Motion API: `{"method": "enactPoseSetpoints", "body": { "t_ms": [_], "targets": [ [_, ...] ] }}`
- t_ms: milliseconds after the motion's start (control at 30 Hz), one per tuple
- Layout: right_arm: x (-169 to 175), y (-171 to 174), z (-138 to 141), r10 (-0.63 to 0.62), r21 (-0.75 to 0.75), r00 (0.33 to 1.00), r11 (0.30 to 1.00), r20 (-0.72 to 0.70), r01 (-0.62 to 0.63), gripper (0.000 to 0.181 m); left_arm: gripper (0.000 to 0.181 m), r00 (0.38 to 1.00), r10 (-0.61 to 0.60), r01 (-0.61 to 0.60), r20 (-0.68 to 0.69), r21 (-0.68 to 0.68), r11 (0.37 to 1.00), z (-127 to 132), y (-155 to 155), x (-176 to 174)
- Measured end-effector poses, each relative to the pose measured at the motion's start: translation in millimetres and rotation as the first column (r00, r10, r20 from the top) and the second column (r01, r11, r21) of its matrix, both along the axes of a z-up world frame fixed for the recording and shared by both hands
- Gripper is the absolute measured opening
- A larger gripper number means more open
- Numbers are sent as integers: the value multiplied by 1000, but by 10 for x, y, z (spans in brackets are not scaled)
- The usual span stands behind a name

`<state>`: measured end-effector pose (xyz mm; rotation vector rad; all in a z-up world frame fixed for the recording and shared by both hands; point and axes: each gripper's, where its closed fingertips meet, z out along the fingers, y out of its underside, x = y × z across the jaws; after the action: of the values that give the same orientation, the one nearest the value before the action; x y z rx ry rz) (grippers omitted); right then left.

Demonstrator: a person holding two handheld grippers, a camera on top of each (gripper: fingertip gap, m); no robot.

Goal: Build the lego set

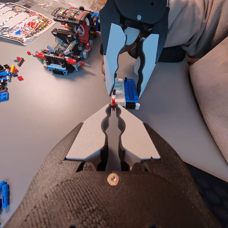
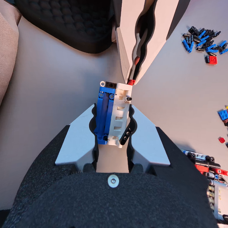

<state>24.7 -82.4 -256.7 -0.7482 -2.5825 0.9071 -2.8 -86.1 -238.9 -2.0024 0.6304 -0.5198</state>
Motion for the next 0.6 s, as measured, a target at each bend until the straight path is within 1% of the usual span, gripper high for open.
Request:
{"method": "enactPoseSetpoints", "body": {
  "t_ms": [33,100,133,167,267,333,533,600],
  "targets": [
    [7,11,-23,-2,11,1000,1000,17,2,50,5,1000,5,-5,-19,-13,1000,-35,10,-3],
    [0,67,-75,-14,52,999,999,45,12,50,27,997,21,-22,-72,-7,1000,-75,34,-14],
    [-7,92,-93,-18,69,998,998,55,14,50,32,996,17,-17,-87,-1,1000,-82,32,-4],
    [-15,100,-101,-18,75,998,997,62,13,50,34,995,14,-14,-97,1,1000,-89,31,2],
    [-45,84,-130,-9,94,997,996,76,2,50,33,994,18,-21,-112,-22,1000,-130,39,-3],
    [-75,43,-135,0,94,998,996,68,-7,50,22,993,13,-17,-121,-34,999,-153,36,1],
    [-116,33,-116,-15,87,1000,996,17,13,50,21,991,22,-27,-130,-38,999,-168,39,-11],
    [-149,29,-68,-29,71,999,997,-20,31,52,21,991,31,-36,-130,-34,999,-163,45,-23]
  ]
}}
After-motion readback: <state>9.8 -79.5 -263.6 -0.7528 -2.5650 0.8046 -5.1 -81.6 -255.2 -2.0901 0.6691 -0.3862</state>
